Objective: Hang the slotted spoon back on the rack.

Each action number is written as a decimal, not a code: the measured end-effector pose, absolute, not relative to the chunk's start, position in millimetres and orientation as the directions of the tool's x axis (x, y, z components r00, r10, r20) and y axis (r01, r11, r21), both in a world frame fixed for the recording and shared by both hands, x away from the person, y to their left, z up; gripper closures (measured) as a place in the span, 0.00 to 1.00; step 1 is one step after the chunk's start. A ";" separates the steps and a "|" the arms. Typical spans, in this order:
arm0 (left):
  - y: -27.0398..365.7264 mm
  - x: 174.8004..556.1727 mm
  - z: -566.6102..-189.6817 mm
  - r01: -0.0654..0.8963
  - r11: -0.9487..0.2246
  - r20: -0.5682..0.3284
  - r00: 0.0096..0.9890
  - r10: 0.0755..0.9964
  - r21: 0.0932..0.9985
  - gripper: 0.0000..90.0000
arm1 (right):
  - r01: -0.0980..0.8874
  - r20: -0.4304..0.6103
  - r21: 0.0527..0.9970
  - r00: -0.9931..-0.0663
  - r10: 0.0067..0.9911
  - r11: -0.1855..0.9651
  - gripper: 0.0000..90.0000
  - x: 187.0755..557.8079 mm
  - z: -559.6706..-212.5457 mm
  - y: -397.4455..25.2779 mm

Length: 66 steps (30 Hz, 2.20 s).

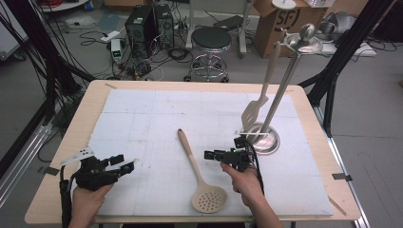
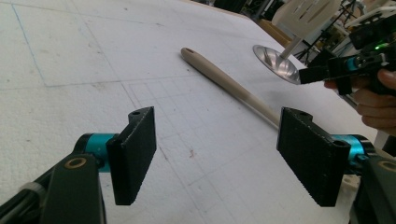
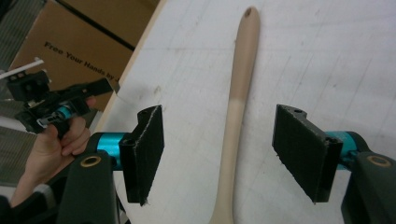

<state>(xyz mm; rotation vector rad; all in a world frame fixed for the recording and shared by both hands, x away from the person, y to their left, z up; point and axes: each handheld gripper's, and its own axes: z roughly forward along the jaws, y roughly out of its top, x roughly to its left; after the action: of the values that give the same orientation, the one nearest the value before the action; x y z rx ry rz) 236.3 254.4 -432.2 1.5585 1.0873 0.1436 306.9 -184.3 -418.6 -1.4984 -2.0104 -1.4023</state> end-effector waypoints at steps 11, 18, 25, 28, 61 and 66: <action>247.4 236.3 -436.7 0.552 0.098 -0.460 0.570 0.681 0.828 0.32 | 0.899 0.718 0.436 -0.373 0.588 0.038 0.46 313.9 -427.9 -174.3; 244.0 236.6 -438.3 0.553 0.086 -0.452 0.571 0.685 0.829 0.30 | 0.914 0.725 0.399 -0.360 0.588 0.067 0.49 319.1 -431.0 -167.5; 244.1 237.3 -438.9 0.555 0.094 -0.461 0.571 0.680 0.826 0.30 | 0.912 0.677 0.387 -0.382 0.629 0.136 0.53 323.8 -427.1 -152.4; 244.4 236.8 -438.6 0.554 0.090 -0.458 0.574 0.679 0.828 0.30 | 0.926 0.683 0.350 -0.354 0.639 0.139 0.56 325.7 -429.3 -150.5; 250.1 233.6 -434.9 0.544 0.125 -0.471 0.562 0.679 0.830 0.30 | 0.914 0.604 0.299 -0.404 0.686 0.274 0.61 320.3 -445.2 -119.6; 252.3 233.6 -435.7 0.546 0.130 -0.474 0.555 0.684 0.827 0.30 | 0.910 0.569 0.296 -0.413 0.711 0.292 0.68 319.7 -443.7 -117.4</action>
<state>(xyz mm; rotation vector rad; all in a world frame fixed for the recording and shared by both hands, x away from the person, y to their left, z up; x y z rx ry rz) 233.6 252.3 -435.7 1.5305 1.0909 0.1365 319.7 -117.4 -443.7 -1.4674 -2.2377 -0.8466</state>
